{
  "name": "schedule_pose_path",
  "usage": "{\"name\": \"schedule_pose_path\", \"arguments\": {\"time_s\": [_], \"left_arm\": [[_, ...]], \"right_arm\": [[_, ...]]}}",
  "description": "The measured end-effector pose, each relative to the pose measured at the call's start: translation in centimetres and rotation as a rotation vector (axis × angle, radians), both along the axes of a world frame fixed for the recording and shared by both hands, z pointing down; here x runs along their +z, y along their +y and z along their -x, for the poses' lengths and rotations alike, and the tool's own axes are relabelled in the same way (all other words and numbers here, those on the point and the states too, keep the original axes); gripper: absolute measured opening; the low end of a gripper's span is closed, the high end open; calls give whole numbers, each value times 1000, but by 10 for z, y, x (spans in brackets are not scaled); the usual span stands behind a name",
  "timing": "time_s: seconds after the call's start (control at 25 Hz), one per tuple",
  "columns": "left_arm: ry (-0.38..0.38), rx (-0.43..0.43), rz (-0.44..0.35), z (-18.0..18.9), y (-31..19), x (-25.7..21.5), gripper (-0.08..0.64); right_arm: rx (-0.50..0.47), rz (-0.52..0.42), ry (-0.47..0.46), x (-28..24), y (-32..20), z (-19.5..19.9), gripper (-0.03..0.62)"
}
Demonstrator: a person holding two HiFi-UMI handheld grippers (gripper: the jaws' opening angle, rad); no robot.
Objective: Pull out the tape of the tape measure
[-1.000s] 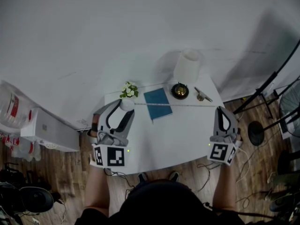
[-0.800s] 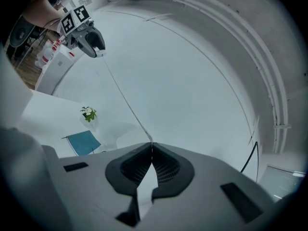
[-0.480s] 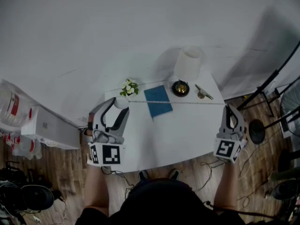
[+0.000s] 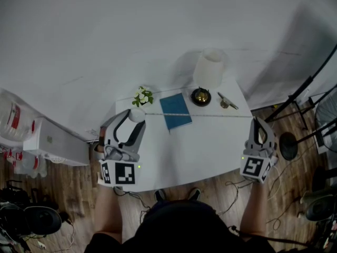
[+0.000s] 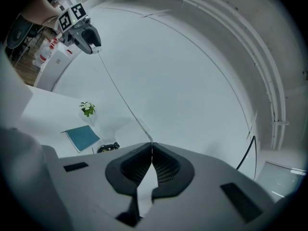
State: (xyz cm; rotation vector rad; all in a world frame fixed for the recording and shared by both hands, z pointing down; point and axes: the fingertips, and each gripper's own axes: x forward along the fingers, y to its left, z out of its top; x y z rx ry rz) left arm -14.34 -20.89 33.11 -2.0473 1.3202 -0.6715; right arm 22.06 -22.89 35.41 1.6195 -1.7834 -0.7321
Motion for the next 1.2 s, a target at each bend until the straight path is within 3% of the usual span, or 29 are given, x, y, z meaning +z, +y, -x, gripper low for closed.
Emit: {"name": "schedule_pose_path", "arguments": {"time_s": [0.64,1.2], "left_arm": [[20,17,88,-54,-6,37,213],[43,-33,299,-95,-13,130,213]], "right_arm": [[-42,54,4,24,-7,-30,9],[-183,203,3,103,-31,-23,9]]}}
